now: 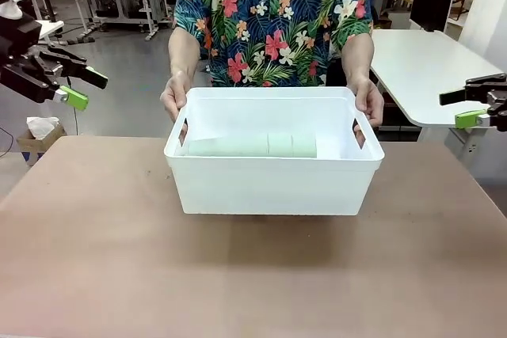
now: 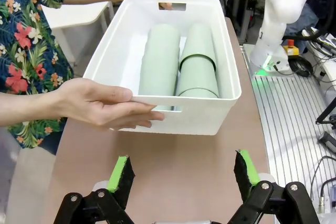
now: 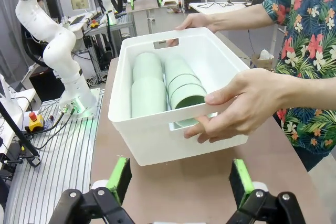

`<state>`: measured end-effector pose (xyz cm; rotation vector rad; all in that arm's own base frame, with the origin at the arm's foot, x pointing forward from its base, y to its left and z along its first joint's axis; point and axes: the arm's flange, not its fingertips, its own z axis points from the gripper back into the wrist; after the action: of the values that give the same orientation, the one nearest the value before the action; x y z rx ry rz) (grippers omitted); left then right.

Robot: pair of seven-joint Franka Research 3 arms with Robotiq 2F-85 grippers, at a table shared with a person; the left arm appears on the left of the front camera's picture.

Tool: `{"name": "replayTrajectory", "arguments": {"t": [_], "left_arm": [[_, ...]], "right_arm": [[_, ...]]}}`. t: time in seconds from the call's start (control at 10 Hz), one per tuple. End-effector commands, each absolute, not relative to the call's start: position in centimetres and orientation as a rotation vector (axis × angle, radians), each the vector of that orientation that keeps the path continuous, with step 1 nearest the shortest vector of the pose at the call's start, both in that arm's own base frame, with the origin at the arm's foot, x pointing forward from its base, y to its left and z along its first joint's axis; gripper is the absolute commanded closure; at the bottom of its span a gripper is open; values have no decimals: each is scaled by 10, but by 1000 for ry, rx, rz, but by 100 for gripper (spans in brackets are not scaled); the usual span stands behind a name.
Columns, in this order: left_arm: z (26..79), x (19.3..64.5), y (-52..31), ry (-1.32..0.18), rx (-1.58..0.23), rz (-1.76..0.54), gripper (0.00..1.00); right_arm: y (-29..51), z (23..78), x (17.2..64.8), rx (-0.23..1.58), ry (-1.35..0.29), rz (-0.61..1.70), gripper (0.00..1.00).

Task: Stack the cups and store them in the basket.
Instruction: Place the stack of Reusable plastic cups into the Pantry Basket.

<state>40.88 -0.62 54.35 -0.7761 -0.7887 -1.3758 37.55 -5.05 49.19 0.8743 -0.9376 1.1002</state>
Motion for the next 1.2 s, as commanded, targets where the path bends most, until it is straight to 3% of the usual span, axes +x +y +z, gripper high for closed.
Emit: {"name": "replayTrajectory", "arguments": {"t": [0.0,1.1], "left_arm": [[547,408,-7,-789,-779,-1362,0],[547,408,-7,-789,-779,-1362,0]], "right_arm": [[-49,496,375,894,-946,1073,0],[-49,496,375,894,-946,1073,0]]}}
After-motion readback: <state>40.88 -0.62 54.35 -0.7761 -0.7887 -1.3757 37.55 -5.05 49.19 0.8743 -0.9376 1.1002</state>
